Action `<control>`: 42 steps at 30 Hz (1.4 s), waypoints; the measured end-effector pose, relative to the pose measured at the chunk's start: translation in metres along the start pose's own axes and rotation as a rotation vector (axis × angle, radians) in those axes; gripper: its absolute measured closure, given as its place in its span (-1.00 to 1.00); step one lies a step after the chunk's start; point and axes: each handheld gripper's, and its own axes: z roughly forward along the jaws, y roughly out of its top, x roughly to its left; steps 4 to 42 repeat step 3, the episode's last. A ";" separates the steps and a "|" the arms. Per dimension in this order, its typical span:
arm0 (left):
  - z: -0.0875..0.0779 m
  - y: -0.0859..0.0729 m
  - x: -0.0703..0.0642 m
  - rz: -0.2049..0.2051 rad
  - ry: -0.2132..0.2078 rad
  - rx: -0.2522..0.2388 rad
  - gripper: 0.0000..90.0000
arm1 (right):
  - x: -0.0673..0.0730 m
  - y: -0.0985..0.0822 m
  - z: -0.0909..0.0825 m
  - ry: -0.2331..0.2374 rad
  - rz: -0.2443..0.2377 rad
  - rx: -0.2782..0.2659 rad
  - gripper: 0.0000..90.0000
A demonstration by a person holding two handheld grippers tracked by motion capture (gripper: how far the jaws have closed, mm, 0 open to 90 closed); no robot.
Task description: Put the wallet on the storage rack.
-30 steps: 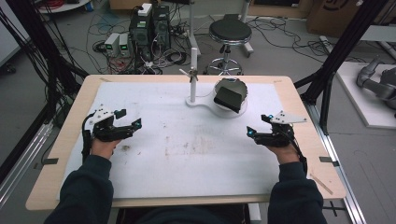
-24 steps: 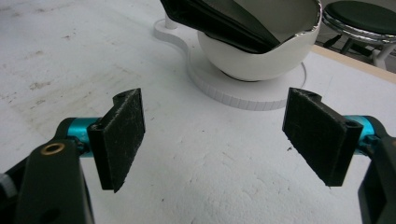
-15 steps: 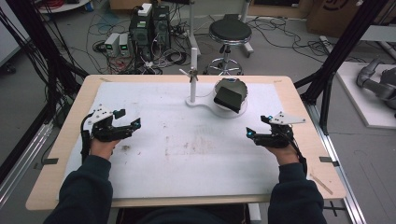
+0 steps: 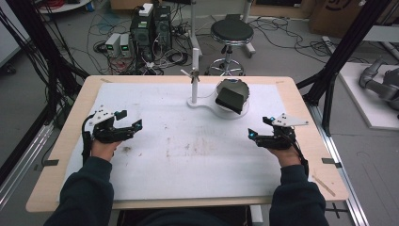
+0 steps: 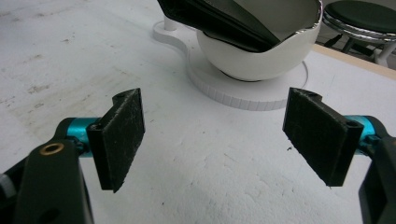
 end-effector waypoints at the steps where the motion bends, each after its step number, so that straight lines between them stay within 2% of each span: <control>1: 0.000 0.000 0.000 0.000 -0.001 0.001 -0.54 | 0.000 0.000 0.000 0.000 0.002 0.001 -0.53; 42: 0.001 0.000 0.000 0.000 0.002 0.003 -0.54 | 0.000 -0.001 -0.001 -0.003 0.003 0.000 -0.53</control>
